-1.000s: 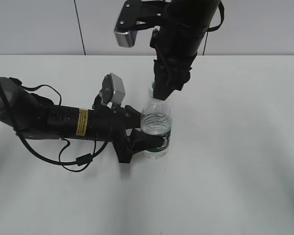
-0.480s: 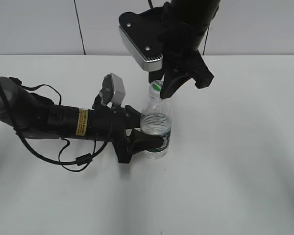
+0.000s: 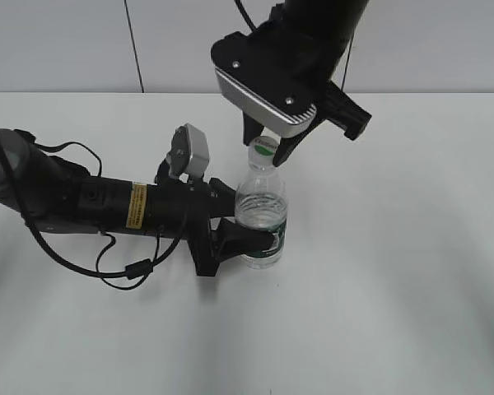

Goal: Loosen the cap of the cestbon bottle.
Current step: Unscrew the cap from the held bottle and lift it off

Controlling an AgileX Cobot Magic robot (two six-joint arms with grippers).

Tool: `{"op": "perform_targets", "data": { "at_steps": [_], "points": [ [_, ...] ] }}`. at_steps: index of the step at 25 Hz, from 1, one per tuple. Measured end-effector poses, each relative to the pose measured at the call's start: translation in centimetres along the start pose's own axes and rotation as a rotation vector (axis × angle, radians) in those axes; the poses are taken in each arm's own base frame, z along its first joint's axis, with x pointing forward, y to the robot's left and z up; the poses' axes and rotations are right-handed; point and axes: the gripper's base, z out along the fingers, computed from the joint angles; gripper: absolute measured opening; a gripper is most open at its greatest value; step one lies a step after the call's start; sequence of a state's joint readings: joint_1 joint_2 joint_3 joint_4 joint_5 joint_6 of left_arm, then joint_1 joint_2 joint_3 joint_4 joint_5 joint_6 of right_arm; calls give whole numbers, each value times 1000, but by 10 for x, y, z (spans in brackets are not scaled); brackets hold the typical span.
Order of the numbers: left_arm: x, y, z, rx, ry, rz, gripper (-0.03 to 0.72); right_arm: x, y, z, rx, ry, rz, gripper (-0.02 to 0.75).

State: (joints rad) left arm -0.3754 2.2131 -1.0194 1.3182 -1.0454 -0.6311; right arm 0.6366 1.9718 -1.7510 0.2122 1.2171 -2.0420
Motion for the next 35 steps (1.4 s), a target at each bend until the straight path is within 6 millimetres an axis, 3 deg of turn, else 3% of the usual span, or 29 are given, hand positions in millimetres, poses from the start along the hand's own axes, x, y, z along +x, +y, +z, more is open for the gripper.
{"op": "perform_targets", "data": {
  "at_steps": [15, 21, 27, 32, 35],
  "points": [
    [0, -3, -1, 36, -4, 15, 402, -4, -3, -2, 47, -38, -625, 300],
    [0, -3, -1, 36, -3, 14, 402, -4, -5, -5, 56, -30, -699, 300],
    [1, -2, 0, 22, 10, 14, 402, -3, -4, -11, 44, -4, -520, 300],
    [1, -1, 0, 12, 10, 9, 401, -12, -1, -43, 113, 19, -262, 300],
    [0, -1, 0, 7, 8, 6, 401, -19, -1, -56, 158, -24, 9, 300]
  ]
}}
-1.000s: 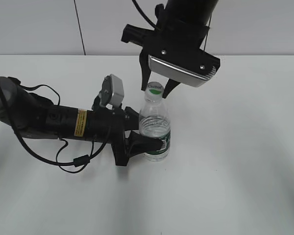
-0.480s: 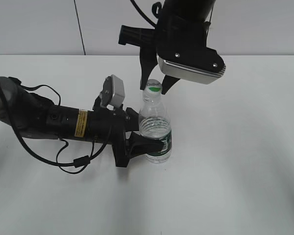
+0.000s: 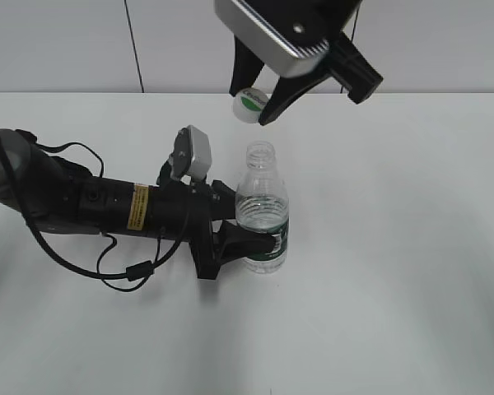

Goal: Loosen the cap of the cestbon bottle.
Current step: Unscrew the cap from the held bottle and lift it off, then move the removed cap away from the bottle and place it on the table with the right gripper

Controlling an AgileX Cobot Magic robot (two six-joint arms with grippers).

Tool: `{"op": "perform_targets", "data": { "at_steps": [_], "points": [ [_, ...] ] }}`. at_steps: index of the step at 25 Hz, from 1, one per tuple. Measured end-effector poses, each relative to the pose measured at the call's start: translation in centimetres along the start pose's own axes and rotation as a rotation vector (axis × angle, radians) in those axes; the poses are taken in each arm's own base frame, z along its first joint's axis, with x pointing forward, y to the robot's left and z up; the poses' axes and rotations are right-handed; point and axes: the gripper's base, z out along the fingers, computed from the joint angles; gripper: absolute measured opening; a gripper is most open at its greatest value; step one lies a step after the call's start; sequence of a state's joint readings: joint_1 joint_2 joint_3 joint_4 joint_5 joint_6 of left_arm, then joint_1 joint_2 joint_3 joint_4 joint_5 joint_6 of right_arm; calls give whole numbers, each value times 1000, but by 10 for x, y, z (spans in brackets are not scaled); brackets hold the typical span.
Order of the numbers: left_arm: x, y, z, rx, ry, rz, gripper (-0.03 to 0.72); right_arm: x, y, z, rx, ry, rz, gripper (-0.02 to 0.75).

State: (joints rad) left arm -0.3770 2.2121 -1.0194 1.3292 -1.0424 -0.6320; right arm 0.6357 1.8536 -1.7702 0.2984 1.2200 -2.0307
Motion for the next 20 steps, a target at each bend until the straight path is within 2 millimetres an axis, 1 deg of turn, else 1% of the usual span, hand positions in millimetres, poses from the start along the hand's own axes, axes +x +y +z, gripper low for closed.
{"op": "perform_targets", "data": {
  "at_steps": [3, 8, 12, 13, 16, 18, 20],
  "points": [
    [-1, 2, 0, -20, -14, -14, 400, -4, -1, -5, 20, -26, 368, 300],
    [-2, 5, 0, -49, -36, -41, 399, -4, -2, -5, 10, -37, 1052, 300],
    [-2, 5, 0, -49, -36, -28, 399, -4, -1, -5, 3, -38, 1487, 300],
    [-2, 5, 0, -50, -35, -13, 399, -4, -1, -5, 4, -31, 1579, 300],
    [-1, 5, 0, -57, -29, 11, 399, 4, 6, -6, 43, 76, 1721, 300],
    [-1, 6, 0, -60, -30, 13, 399, 12, 19, -12, 105, 212, 1785, 300],
    [-1, 6, 0, -62, -30, 16, 399, 22, 38, -18, 151, 285, 1870, 300]
  ]
}}
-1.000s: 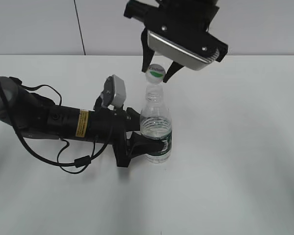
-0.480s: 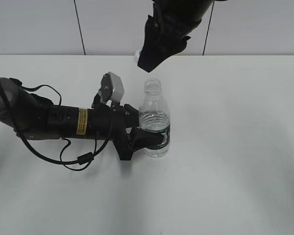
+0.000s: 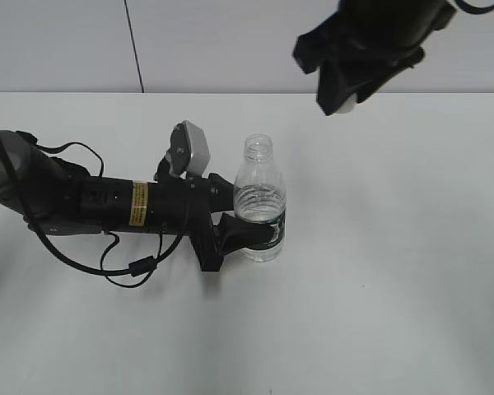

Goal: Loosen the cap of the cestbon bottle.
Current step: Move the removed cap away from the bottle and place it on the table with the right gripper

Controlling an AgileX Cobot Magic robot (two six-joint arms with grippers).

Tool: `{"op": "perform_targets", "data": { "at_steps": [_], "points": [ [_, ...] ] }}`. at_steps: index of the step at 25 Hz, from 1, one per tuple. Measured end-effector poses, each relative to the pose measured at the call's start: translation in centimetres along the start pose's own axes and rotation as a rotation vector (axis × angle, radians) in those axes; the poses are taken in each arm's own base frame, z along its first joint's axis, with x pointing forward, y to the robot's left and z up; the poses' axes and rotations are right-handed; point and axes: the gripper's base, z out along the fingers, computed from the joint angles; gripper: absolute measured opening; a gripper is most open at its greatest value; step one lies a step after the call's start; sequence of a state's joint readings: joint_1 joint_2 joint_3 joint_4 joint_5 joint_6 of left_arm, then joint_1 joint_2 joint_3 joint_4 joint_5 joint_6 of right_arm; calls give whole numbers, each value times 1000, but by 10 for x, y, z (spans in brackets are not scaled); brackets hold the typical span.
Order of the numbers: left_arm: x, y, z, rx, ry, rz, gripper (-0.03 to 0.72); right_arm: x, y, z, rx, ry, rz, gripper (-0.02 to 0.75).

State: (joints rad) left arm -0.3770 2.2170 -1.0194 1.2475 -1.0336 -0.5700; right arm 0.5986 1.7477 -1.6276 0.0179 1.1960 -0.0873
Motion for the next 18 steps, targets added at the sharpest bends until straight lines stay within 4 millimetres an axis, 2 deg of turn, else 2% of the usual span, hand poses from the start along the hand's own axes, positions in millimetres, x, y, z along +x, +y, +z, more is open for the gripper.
{"op": "perform_targets", "data": {
  "at_steps": [2, 5, 8, 13, 18],
  "points": [
    [0, 0, 0, -1, 1, 12, 399, 15, -18, -2, 36, -34, 95, 300],
    [0, 0, 0, -1, 1, 43, 399, 42, -46, 10, 60, -51, 242, 300],
    [0, 0, 0, -2, 0, 70, 399, 70, -71, 34, 63, -22, 367, 300],
    [0, 1, 0, -6, -1, 74, 399, 93, -80, 71, 60, -73, 456, 300],
    [0, 1, 0, -9, -1, 84, 399, 105, -82, 121, 66, -41, 477, 300]
  ]
}}
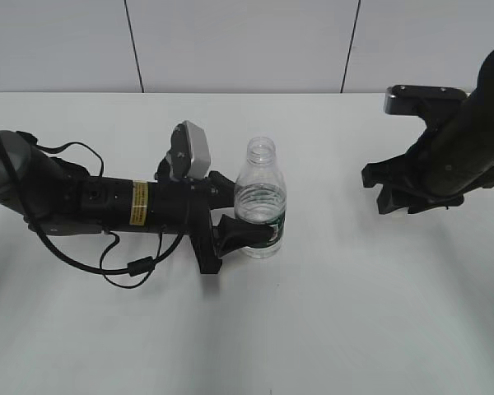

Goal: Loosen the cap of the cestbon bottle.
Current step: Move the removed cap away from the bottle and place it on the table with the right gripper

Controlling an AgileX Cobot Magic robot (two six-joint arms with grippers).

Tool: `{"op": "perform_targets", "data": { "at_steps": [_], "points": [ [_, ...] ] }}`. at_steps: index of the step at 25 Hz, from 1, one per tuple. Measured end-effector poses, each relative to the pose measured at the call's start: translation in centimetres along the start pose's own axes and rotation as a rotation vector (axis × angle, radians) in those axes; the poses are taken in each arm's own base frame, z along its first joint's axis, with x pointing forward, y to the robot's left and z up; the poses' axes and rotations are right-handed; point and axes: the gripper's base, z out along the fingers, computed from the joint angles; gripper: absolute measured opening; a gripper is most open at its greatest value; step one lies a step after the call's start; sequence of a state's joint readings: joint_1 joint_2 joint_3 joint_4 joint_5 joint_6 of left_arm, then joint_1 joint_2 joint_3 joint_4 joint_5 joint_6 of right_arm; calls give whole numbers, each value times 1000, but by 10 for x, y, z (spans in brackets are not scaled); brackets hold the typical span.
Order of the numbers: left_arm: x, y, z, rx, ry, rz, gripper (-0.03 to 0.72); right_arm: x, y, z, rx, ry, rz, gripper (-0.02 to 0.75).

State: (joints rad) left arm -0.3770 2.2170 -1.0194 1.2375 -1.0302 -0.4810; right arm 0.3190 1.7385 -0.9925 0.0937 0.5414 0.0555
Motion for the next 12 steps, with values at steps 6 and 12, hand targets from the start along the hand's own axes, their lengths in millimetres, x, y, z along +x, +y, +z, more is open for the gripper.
{"op": "perform_targets", "data": {
  "at_steps": [6, 12],
  "points": [
    [0, 1, 0, -9, -1, 18, 399, -2, -3, 41, 5, -34, 16, 300],
    [0, 1, 0, -10, -2, 19, 399, -3, -4, 55, 10, -55, 13, 300]
  ]
}}
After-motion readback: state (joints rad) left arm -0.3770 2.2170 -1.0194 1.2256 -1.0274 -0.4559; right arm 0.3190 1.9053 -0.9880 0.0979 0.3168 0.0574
